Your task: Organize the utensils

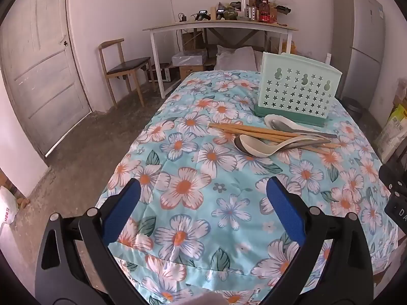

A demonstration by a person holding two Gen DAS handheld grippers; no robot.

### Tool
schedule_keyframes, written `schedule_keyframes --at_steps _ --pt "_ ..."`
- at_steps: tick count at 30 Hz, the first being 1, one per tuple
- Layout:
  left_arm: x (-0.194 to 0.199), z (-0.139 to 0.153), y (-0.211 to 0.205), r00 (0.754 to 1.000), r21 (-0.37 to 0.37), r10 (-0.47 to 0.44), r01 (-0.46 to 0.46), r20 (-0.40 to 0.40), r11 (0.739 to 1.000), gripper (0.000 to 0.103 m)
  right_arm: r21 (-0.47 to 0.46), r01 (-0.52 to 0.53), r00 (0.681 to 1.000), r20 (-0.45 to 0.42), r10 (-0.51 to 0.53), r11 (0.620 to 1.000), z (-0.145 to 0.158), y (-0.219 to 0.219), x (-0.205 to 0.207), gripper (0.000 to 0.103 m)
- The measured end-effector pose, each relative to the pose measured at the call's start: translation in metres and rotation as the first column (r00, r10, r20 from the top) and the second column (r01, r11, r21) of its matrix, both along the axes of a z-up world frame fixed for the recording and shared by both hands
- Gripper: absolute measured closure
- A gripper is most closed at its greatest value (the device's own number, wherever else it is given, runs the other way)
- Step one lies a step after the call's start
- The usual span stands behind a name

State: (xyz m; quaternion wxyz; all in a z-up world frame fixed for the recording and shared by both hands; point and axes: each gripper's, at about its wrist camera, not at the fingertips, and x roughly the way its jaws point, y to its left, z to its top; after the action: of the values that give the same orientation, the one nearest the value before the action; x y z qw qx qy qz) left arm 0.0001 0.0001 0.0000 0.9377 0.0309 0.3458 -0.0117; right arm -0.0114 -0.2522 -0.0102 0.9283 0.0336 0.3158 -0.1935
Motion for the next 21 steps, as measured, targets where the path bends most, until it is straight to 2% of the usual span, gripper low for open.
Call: schedule_keyframes --at_steps 21 --pt "0.0001 0.0019 -0.0019 1.000 -0.002 -0.007 0.007 0.001 1.000 0.008 0.002 -0.014 1.000 0.001 0.014 1.000 0.0017 0.0018 0.0022 0.006"
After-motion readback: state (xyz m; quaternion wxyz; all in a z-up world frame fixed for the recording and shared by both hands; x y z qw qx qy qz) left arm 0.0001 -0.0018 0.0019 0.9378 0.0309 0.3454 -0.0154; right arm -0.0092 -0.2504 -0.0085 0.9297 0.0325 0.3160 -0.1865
